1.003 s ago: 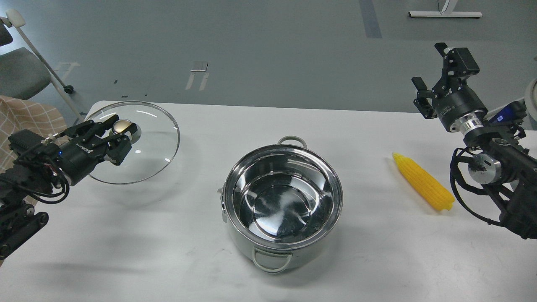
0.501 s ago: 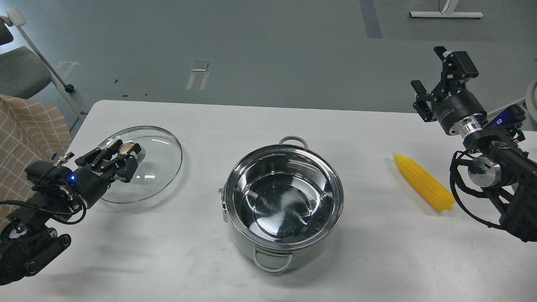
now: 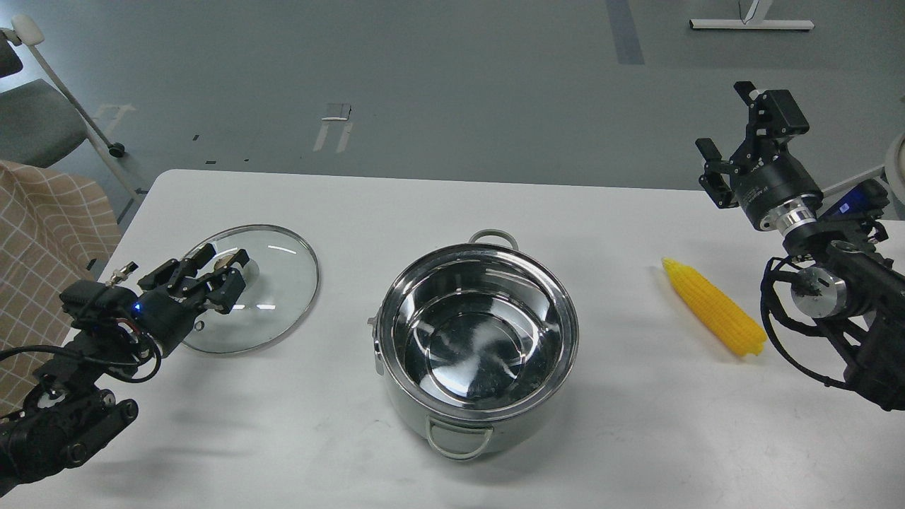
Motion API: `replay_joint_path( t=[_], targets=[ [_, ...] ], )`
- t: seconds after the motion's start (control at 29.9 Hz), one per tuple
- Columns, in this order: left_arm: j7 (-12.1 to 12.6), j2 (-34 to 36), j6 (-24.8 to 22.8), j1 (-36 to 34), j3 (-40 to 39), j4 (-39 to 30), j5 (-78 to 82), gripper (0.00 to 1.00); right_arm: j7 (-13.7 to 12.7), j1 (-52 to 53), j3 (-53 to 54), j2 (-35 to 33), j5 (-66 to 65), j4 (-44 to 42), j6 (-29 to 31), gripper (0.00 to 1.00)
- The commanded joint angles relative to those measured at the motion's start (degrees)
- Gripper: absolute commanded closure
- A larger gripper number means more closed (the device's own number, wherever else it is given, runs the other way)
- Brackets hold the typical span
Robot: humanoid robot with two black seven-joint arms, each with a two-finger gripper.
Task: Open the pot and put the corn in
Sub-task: 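Lower the glass lid onto the table and release it with the left gripper, then reach the right gripper down and grasp the yellow corn cob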
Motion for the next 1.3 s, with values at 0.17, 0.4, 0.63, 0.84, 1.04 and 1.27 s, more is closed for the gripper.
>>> replay_joint_path(
  t=[0.17,0.4,0.63,0.84,1.04,1.27],
  targets=[
    [0.00,0.95,-0.17,-2.29,-0.95,-1.40,-3.63,0.10,0.00,0.53,-0.09,-1.70,-0.08,0.69,0.05,0.00],
    [0.00,9.03,-21.57,-13.79,-1.13,-9.22,-34.00,0.10,0.00,3.86,-5.87,-8.46,-14.03,3.94,-0.47,0.00],
    [0.00,11.68,-45.77,-19.35,-1.40,-9.67,-59.89,0.06,0.00,9.93,-17.48,-19.10,-34.25,11.33,-3.82,0.00],
    [0.00,11.42,-52.20,-19.71,-2.80,-12.99,-73.68,0.04,0.00,11.61,-25.22,-30.51,-56.37,18.87,-5.39,0.00],
    [0.00,9.92,-51.94,-19.71,-3.94,-18.62,-78.88,0.03,0.00,10.56,-30.75,-36.42,-73.36,21.88,-8.73,0.00],
    [0.00,10.27,-51.67,-19.62,-4.03,-20.56,-78.89,0.03,0.00,6.17,-34.37,-32.66,-78.22,19.87,-12.96,0.00]
  ],
)
